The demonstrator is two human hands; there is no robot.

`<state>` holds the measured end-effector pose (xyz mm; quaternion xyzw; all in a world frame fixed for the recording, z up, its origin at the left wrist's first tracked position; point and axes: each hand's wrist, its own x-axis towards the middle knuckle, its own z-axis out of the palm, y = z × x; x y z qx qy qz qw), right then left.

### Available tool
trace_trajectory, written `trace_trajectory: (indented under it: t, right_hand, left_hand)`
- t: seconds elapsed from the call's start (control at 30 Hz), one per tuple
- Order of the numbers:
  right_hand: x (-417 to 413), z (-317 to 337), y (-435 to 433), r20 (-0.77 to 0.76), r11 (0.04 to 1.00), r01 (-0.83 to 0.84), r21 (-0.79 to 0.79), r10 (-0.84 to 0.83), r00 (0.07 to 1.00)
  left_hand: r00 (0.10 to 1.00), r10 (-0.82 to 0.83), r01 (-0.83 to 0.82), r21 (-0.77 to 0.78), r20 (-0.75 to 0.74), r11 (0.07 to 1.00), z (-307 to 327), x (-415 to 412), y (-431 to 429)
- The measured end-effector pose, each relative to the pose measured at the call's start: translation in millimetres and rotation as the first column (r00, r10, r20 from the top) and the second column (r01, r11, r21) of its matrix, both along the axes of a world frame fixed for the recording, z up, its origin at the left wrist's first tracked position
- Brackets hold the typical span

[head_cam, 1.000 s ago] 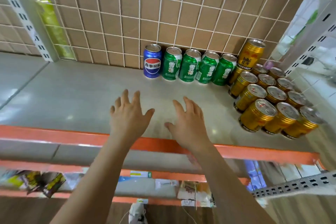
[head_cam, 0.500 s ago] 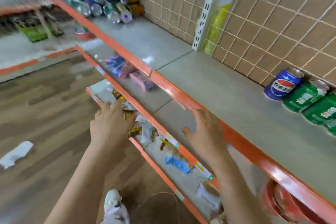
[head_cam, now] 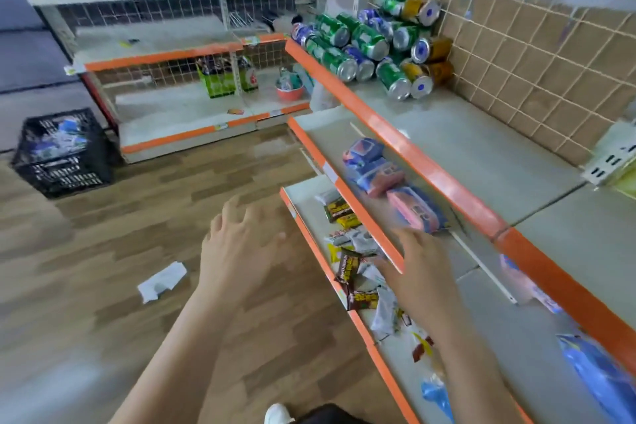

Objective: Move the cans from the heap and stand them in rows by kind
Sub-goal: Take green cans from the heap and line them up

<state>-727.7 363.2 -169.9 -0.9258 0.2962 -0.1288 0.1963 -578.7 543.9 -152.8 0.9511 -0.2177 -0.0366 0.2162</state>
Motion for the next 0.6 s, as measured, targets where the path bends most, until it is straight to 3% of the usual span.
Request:
trace_trajectory:
  t: [0.2,0.4,0.6]
  right_hand:
    - [90,5,6,-0.055,0.996,-0.089,-0.029,0.087,0.995]
    - [174,8,-18,-0.008,0.986,-0.157,-0.056,0.156,0.988]
    - [276,6,-74,0.089,0.991,-0.118,-0.062,0.123,0.988]
  left_hand:
    - [0.996,0.034,-0.03,0.054,-0.084,0.998,-12,59,20]
    - [0.992,0.056,-0.053,0.026,-0.117,0.998,-21,131,2]
    - [0.997,-0.001,0.005,0.046,-0.074,0.999,-18,226,-54]
